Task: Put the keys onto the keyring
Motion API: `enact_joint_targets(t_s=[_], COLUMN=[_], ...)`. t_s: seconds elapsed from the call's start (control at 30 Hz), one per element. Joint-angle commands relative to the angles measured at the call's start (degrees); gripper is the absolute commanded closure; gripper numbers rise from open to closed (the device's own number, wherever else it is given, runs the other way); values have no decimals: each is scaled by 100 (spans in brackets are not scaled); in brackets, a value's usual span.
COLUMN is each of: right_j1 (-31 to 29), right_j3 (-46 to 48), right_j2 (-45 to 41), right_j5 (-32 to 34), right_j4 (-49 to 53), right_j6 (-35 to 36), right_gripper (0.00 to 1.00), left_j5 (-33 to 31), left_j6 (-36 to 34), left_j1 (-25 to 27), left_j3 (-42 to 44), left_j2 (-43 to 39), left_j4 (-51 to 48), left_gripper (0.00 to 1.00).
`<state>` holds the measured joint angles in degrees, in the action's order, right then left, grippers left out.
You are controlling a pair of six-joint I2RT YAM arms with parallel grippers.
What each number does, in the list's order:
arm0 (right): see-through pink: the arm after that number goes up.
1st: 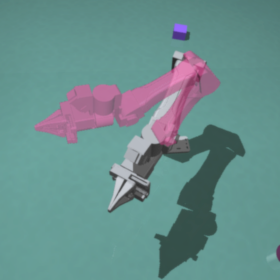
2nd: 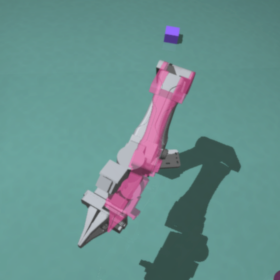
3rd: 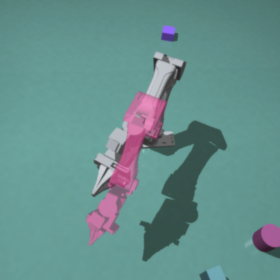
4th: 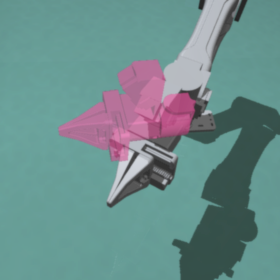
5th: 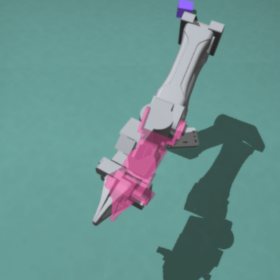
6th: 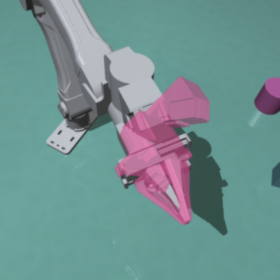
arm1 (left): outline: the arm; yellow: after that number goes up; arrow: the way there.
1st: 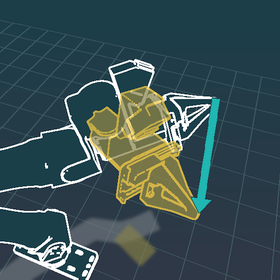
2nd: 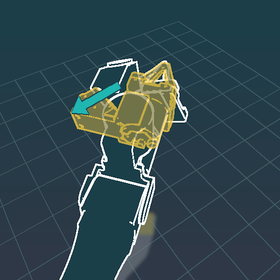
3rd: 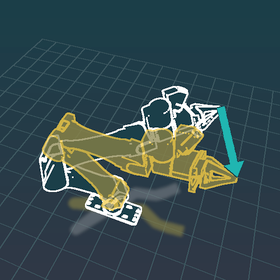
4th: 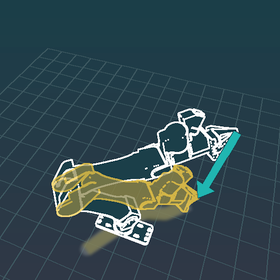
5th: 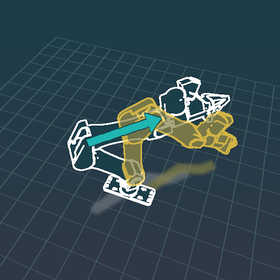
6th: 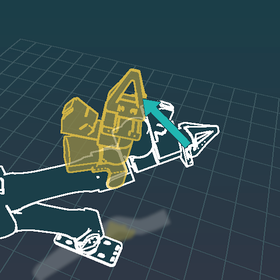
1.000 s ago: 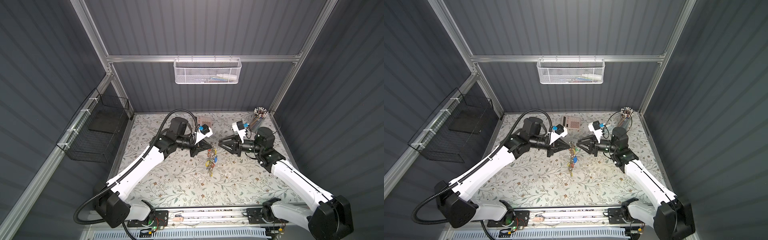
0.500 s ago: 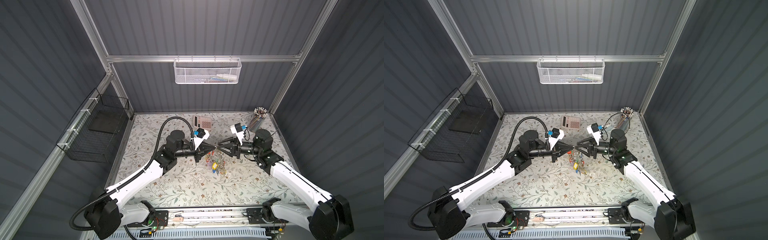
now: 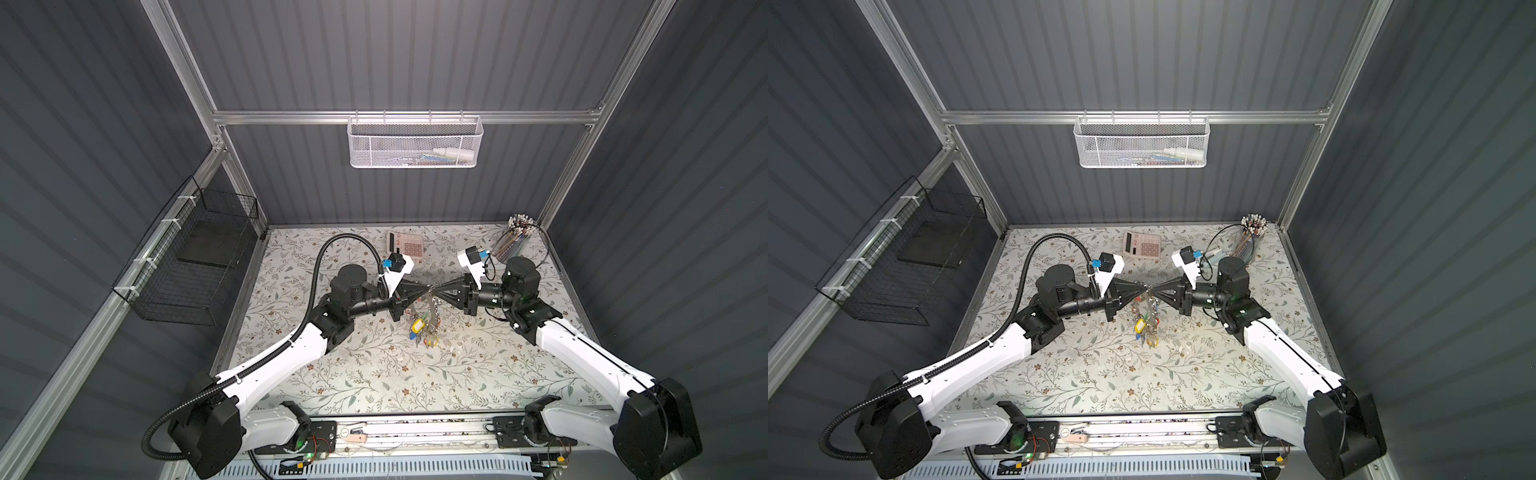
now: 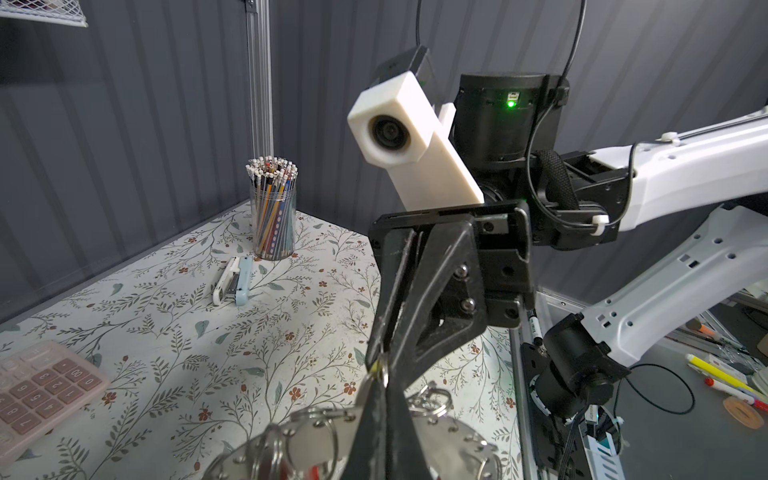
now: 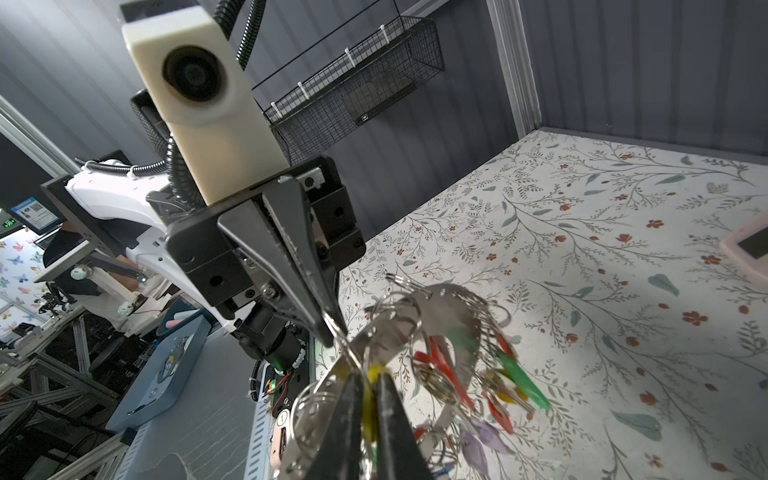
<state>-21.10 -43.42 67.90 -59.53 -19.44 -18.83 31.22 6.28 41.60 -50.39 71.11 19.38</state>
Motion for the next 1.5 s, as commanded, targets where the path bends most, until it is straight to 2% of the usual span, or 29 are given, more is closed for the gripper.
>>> enact_joint_targets(t_s=[0.0, 0.07, 0.27, 0.63, 0.9, 1.1, 1.27, 1.47], right_j1=[-23, -24, -59, -322, -271, -82, -61, -52], right_j3=[-88, -97, -53, -315, -341, -19, 148, 13], right_j2=[26, 68, 167, 433, 259, -102, -339, -646], right_j5=[48, 47, 90, 207, 330, 509, 786, 963], right_j4=[59, 92, 143, 424, 522, 468, 724, 1035], right_j6=[116, 133, 169, 398, 431, 289, 415, 585], right_gripper=[92, 94, 91, 90, 85, 88, 93, 93], left_j5=[-115, -158, -261, 48, -138, -354, -298, -144], left_j6=[73, 138, 528, 866, 689, 578, 480, 410], left_j1=[40, 40, 40, 146, 138, 146, 142, 146], left_j3=[-59, -21, 114, 181, 382, 581, 535, 489], left_j2=[-241, -273, -339, 171, 127, -62, -54, 6], left_j4=[568, 668, 1262, 2039, 1971, 1881, 1686, 1536], left_gripper=[100, 100, 100, 100, 100, 100, 100, 100])
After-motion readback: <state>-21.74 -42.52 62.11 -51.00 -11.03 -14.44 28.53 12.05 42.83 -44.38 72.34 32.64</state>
